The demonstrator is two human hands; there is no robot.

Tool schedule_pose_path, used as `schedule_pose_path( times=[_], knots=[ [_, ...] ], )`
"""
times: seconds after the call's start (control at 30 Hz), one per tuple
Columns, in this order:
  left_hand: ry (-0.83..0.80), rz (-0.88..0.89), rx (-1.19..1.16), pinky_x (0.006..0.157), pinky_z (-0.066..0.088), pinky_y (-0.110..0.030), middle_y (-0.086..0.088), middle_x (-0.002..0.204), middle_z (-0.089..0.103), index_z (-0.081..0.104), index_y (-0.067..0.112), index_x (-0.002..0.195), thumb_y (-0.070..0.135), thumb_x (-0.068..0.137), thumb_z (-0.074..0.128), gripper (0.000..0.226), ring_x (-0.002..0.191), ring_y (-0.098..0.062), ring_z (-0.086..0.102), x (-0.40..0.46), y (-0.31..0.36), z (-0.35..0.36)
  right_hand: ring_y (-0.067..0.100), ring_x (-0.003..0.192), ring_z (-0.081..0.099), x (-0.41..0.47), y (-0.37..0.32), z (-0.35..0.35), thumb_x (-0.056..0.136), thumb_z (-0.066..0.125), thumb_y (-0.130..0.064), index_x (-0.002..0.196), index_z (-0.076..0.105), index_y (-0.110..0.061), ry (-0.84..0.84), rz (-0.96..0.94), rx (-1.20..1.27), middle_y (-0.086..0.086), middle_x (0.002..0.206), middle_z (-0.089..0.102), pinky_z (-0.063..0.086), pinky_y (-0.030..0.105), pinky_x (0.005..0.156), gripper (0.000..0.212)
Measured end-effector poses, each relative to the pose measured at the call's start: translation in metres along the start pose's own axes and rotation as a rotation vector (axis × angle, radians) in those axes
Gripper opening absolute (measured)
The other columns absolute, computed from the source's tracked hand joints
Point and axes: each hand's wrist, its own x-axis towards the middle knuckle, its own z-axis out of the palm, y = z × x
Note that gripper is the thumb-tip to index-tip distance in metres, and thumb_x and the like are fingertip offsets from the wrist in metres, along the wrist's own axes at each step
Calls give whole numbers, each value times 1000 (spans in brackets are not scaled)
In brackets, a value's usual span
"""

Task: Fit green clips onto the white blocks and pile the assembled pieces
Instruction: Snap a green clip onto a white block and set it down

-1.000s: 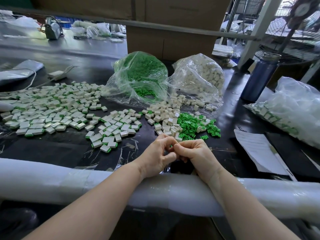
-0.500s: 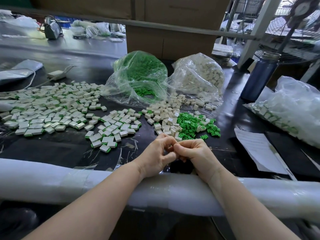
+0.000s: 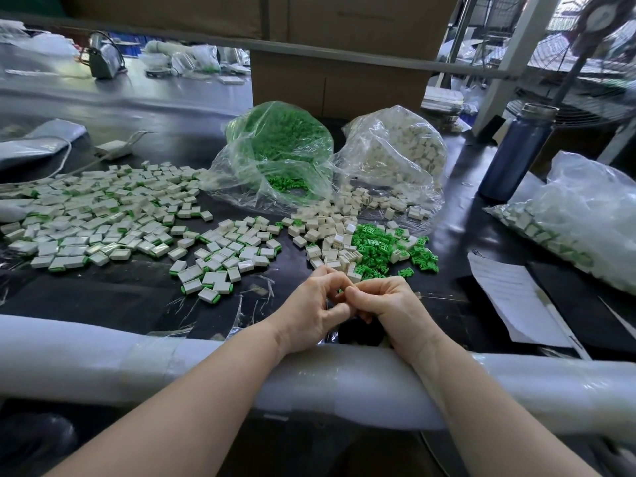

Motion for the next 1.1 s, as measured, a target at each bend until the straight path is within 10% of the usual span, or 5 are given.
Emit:
schedule_pose_path(
  times=[0.53, 0.77, 1.1],
  knots=[
    [11, 14, -31, 72, 43, -11, -10, 102, 45, 57, 14, 84, 0, 85, 58, 14, 81, -12, 51, -1, 3, -2, 9, 52, 52, -1, -2, 0, 84, 60, -8, 78, 72, -3, -45, 17, 0, 9, 61, 61, 42, 15, 51, 15],
    [-4, 4, 5, 87, 48, -27, -15, 108, 47, 59, 13, 87, 1, 85, 59, 12, 92, -29, 54, -1, 2, -1, 7, 45, 44, -1, -2, 0, 84, 60, -3, 78, 69, 8, -11, 24, -2, 6, 53, 54, 36, 15, 44, 16],
    [157, 4, -99, 75, 45, -10, -4, 100, 52, 64, 11, 91, 7, 85, 62, 7, 78, -7, 55, 1, -1, -4, 16, 64, 64, -2, -3, 1, 83, 58, -35, 85, 73, -11, 68, -73, 105, 8, 74, 70, 53, 22, 56, 28]
  ],
)
